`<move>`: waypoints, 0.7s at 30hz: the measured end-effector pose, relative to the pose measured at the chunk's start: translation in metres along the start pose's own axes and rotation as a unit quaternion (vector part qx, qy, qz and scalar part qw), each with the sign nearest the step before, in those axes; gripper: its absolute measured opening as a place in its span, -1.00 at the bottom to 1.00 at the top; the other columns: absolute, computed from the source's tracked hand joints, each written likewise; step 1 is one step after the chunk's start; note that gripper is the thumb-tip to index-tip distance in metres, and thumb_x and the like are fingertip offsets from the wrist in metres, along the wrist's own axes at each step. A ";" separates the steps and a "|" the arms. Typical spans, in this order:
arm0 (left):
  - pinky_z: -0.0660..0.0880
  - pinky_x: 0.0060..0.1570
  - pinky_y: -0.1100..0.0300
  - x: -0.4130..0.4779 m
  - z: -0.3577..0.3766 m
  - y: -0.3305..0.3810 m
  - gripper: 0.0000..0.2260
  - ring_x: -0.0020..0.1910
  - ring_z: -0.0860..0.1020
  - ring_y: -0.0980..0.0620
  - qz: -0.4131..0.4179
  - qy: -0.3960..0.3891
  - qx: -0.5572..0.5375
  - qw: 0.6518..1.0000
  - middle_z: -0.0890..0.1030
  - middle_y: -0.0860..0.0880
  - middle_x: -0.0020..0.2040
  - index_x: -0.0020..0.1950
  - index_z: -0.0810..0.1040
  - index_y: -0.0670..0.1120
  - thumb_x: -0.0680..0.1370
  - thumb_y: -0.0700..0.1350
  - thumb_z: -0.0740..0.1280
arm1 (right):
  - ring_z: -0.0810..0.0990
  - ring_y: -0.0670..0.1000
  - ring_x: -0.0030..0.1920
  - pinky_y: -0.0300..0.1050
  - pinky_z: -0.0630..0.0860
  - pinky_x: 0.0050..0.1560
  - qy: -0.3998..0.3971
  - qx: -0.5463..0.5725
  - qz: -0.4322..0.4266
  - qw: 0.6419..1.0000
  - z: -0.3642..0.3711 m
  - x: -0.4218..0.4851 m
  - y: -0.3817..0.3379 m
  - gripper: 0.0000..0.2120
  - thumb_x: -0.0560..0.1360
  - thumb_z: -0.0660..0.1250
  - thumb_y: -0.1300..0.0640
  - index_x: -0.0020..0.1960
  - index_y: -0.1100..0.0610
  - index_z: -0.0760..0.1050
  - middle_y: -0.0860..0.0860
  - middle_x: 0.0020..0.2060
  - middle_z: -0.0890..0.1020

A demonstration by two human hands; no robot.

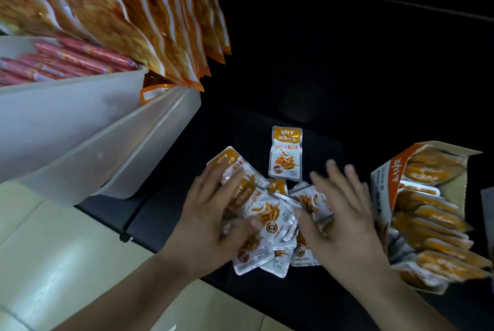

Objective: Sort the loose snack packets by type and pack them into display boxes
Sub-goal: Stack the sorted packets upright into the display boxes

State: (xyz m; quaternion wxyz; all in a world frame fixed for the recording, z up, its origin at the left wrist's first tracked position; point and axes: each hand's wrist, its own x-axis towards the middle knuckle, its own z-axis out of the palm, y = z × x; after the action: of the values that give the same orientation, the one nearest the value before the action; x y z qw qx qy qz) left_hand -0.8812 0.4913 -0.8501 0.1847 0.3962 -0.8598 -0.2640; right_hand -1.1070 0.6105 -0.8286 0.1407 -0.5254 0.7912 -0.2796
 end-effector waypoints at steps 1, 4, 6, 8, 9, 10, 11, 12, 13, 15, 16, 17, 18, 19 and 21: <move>0.22 0.51 -0.05 -0.004 -0.001 0.002 -0.35 0.60 0.21 -0.03 -0.034 0.052 0.002 0.998 0.26 0.05 0.62 0.57 0.38 0.06 0.55 0.33 0.26 | -0.17 -0.03 0.66 0.09 -0.10 0.62 0.010 0.000 0.062 0.998 -0.001 0.001 -0.004 -0.33 0.58 0.31 -0.25 0.62 -0.11 0.20 -0.08 0.67 0.03; 0.35 0.36 -0.10 -0.006 0.001 0.019 -0.22 0.43 0.36 -0.16 -0.226 0.065 0.060 0.970 0.43 -0.04 0.49 0.41 0.53 -0.02 0.44 0.50 0.13 | -0.25 0.01 0.65 0.11 -0.14 0.61 -0.063 0.018 0.273 0.960 0.004 0.010 -0.008 -0.14 0.55 0.22 -0.36 0.67 -0.09 -0.11 -0.01 0.67 -0.16; 0.31 0.37 -0.12 -0.001 0.007 0.030 -0.17 0.44 0.33 -0.18 -0.268 0.009 0.090 0.959 0.41 -0.04 0.50 0.38 0.53 0.03 0.36 0.57 0.11 | -0.21 0.08 0.65 0.16 -0.11 0.63 -0.079 0.001 0.289 0.954 0.013 0.016 -0.005 -0.13 0.55 0.23 -0.36 0.67 -0.03 -0.09 0.06 0.66 -0.13; 0.29 0.37 -0.11 0.007 0.013 0.035 -0.29 0.42 0.33 -0.15 -0.259 0.002 0.076 0.963 0.42 0.01 0.47 0.32 0.51 0.09 0.33 0.49 0.29 | -0.06 0.11 0.63 0.16 0.04 0.61 -0.055 -0.022 0.237 0.970 0.020 0.019 -0.003 -0.17 0.54 0.34 -0.27 0.64 0.01 0.07 0.07 0.63 0.03; 0.27 0.38 -0.11 0.011 0.013 0.038 -0.39 0.41 0.34 -0.13 -0.258 0.009 0.055 0.965 0.44 0.04 0.43 0.26 0.49 0.12 0.33 0.41 0.42 | 0.03 0.12 0.60 0.15 0.14 0.58 -0.044 -0.020 0.216 0.975 0.021 0.019 -0.002 -0.19 0.52 0.41 -0.22 0.62 0.02 0.14 0.05 0.59 0.12; 0.27 0.39 -0.12 0.012 0.014 0.037 -0.48 0.38 0.36 -0.12 -0.263 0.021 0.027 0.964 0.48 0.08 0.34 0.18 0.46 0.16 0.32 0.30 0.52 | 0.10 0.11 0.55 0.14 0.22 0.54 -0.032 -0.011 0.205 0.978 0.019 0.019 -0.002 -0.18 0.50 0.46 -0.18 0.62 0.01 0.17 0.01 0.53 0.18; 0.28 0.41 -0.14 0.012 0.011 0.039 -0.53 0.33 0.40 -0.08 -0.266 0.038 -0.001 0.963 0.52 0.15 0.20 0.10 0.42 0.20 0.32 0.18 0.58 | 0.14 0.10 0.51 0.11 0.27 0.52 -0.022 0.000 0.199 0.980 0.016 0.018 -0.001 -0.15 0.48 0.50 -0.15 0.63 0.00 0.17 -0.03 0.47 0.19; 0.32 0.40 -0.14 0.012 0.007 0.040 -0.56 0.26 0.46 -0.02 -0.271 0.056 -0.030 0.961 0.53 0.23 0.05 0.02 0.40 0.21 0.33 0.08 0.61 | 0.19 0.09 0.47 0.06 0.30 0.49 -0.009 0.006 0.187 0.982 0.012 0.020 -0.001 -0.13 0.47 0.54 -0.08 0.63 0.00 0.17 -0.06 0.41 0.20; 0.43 0.34 -0.12 0.012 0.001 0.041 -0.60 0.15 0.53 0.07 -0.277 0.070 -0.077 0.955 0.57 0.22 -0.08 -0.03 0.40 0.17 0.36 -0.01 0.61 | 0.25 0.08 0.44 -0.01 0.35 0.44 0.006 0.005 0.161 0.987 0.008 0.022 0.000 -0.15 0.47 0.55 0.01 0.63 0.01 0.19 -0.07 0.37 0.22; 0.63 -0.05 0.14 0.014 -0.013 0.044 -0.68 -0.10 0.66 0.16 -0.296 0.075 -0.223 0.926 0.68 0.16 -0.14 -0.05 0.48 0.08 0.45 -0.19 0.58 | 0.42 0.00 0.31 -0.16 0.49 0.27 0.042 0.008 0.092 0.995 0.001 0.025 -0.001 -0.26 0.49 0.50 0.24 0.58 0.02 0.30 -0.09 0.31 0.27; 0.62 -0.19 0.21 0.015 -0.021 0.046 -0.71 -0.14 0.70 0.12 -0.297 0.072 -0.287 0.908 0.72 0.13 -0.13 -0.02 0.53 0.01 0.46 -0.27 0.57 | 0.47 -0.09 0.21 -0.28 0.52 0.15 0.060 0.022 0.061 0.996 -0.005 0.027 -0.005 -0.32 0.49 0.46 0.33 0.54 0.02 0.36 -0.11 0.28 0.29; 0.63 -0.20 0.19 0.016 -0.030 0.046 -0.74 -0.12 0.73 0.07 -0.293 0.069 -0.337 0.892 0.75 0.07 -0.10 0.01 0.57 -0.05 0.46 -0.32 0.55 | 0.50 -0.18 0.11 -0.41 0.49 0.05 0.071 0.043 0.041 0.996 -0.013 0.028 -0.012 -0.38 0.49 0.42 0.38 0.48 0.01 0.44 -0.13 0.23 0.33; 0.65 -0.13 0.11 0.016 -0.038 0.047 -0.75 -0.06 0.74 0.00 -0.283 0.059 -0.374 0.881 0.76 0.00 -0.06 0.04 0.62 -0.10 0.46 -0.36 0.53 | 0.51 -0.23 0.05 -0.48 0.46 -0.02 0.074 0.074 0.032 0.994 -0.021 0.030 -0.020 -0.44 0.50 0.40 0.41 0.40 -0.03 0.51 -0.16 0.19 0.38; 0.66 -0.04 0.01 0.016 -0.046 0.050 -0.76 0.00 0.74 -0.06 -0.267 0.045 -0.413 0.870 0.76 -0.05 -0.02 0.06 0.65 -0.15 0.46 -0.38 0.51 | 0.53 -0.27 0.00 -0.50 0.44 -0.06 0.070 0.112 0.031 0.991 -0.030 0.031 -0.027 -0.48 0.51 0.40 0.41 0.31 -0.09 0.56 -0.18 0.14 0.44; 0.64 0.07 -0.10 0.012 -0.052 0.057 -0.77 0.06 0.73 -0.15 -0.246 0.006 -0.462 0.852 0.75 -0.13 0.04 0.07 0.69 -0.17 0.46 -0.37 0.49 | 0.60 -0.29 -0.05 -0.48 0.48 -0.09 0.045 0.203 0.052 0.977 -0.048 0.032 -0.043 -0.47 0.53 0.42 0.36 0.21 -0.27 0.51 -0.24 0.05 0.60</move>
State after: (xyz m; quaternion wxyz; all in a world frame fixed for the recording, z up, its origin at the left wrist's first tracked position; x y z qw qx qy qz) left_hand -0.8949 0.4969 -0.7730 0.2806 0.4658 -0.5121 -0.6649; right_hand -1.1124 0.5831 -0.7629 0.2225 -0.4311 0.7497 -0.4502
